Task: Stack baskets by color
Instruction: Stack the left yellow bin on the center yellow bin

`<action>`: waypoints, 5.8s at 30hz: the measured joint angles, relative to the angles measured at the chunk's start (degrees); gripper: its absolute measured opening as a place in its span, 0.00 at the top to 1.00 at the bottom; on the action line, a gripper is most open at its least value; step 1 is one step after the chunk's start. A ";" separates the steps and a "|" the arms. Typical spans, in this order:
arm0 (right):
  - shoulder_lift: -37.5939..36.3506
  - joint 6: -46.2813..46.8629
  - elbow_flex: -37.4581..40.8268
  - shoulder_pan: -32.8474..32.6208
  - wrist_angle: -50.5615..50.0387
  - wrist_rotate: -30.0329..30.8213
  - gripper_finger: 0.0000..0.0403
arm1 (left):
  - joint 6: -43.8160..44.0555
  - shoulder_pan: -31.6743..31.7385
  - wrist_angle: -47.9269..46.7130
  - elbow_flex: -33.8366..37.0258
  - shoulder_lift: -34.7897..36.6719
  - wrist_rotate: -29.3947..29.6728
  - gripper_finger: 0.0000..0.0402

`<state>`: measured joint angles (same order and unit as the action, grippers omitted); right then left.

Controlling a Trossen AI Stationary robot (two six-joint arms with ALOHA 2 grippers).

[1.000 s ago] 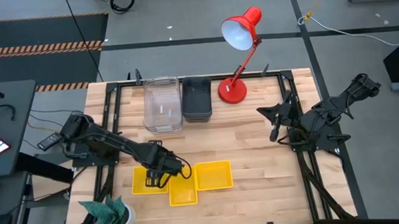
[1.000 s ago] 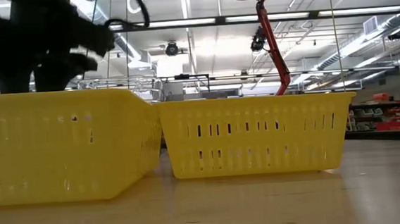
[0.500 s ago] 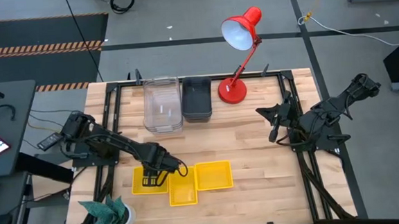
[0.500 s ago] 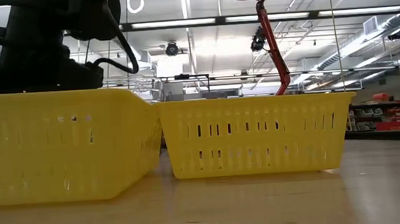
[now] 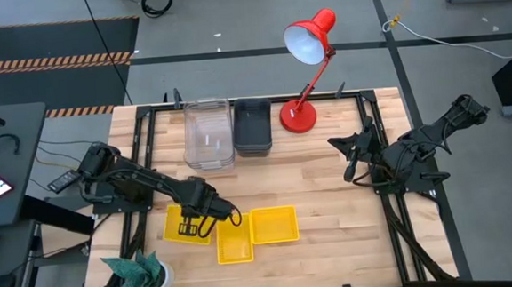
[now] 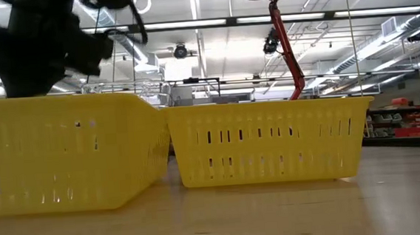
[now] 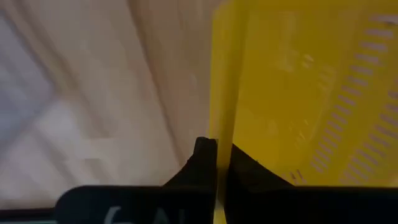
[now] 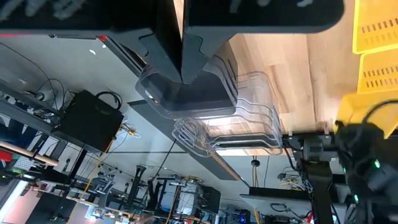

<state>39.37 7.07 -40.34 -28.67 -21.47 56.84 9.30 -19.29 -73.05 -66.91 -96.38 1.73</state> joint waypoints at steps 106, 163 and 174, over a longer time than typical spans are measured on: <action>0.01 3.28 0.48 0.00 -1.34 -3.02 0.98 | -52.50 -5.28 16.55 -18.95 -11.55 3.11 0.98; 0.01 3.28 0.48 0.00 -1.33 -3.02 0.98 | -50.43 0.17 15.51 -19.04 -11.48 -17.62 0.97; 0.01 3.28 0.48 -0.01 -1.29 -2.99 0.98 | -48.21 0.22 14.98 -19.04 -15.06 -16.99 0.96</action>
<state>39.38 10.35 -39.86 -28.68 -22.76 53.84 -38.91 -19.07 -58.07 -85.95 -111.44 -15.26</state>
